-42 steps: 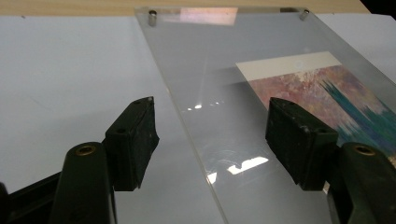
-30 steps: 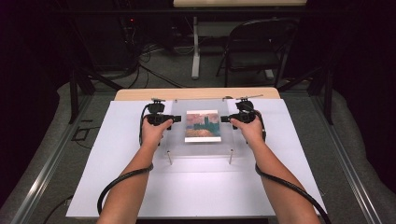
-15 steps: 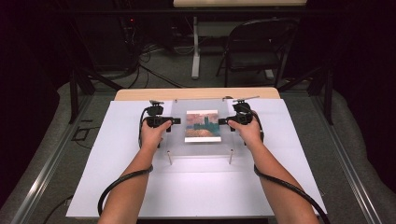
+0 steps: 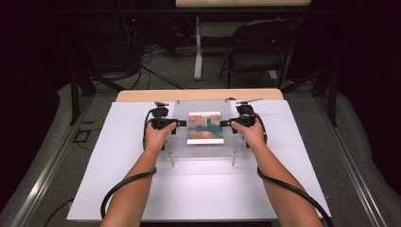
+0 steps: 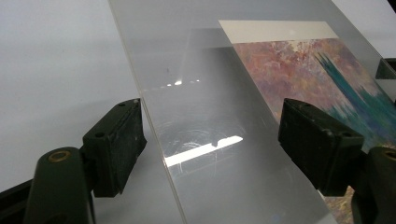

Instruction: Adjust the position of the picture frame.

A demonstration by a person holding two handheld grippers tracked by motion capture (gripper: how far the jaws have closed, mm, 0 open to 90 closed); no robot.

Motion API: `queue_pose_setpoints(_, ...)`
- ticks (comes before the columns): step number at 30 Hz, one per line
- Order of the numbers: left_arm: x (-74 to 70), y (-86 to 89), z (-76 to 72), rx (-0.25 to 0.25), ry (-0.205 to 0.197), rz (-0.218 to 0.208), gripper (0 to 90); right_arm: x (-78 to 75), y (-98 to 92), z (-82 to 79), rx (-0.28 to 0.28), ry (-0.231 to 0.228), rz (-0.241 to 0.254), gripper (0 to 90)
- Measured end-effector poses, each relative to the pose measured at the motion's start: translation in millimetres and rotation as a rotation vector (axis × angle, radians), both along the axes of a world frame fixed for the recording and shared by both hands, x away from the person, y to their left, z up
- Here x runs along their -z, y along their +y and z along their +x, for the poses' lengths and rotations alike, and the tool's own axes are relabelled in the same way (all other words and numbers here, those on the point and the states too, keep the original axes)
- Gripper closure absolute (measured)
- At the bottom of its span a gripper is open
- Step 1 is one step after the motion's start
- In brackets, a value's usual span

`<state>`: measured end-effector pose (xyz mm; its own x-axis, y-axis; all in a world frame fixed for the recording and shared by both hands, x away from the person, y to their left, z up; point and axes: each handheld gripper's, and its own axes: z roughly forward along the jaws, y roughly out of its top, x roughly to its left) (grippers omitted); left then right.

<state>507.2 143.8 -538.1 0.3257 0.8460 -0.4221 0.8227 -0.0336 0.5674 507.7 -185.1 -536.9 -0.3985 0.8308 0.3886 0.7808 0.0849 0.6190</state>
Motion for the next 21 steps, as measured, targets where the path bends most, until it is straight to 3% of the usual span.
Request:
queue_pose_setpoints(9, -0.6, -2.2, 2.6, 0.022, 0.038, -0.005, 19.6, 2.9, 4.2, 2.4, -0.012, 0.043, 0.032, 18.9)
queue_pose_setpoints(18, -1.6, -1.7, 4.2, 0.037, 0.047, 0.001, 19.5, 4.7, 5.7, 4.3, -0.015, 0.058, 0.047, 18.0)
queue_pose_setpoints(21, -0.2, -1.3, 4.4, 0.037, 0.053, -0.021, 19.5, 5.7, 6.1, 5.2, -0.011, 0.071, 0.059, 18.1)
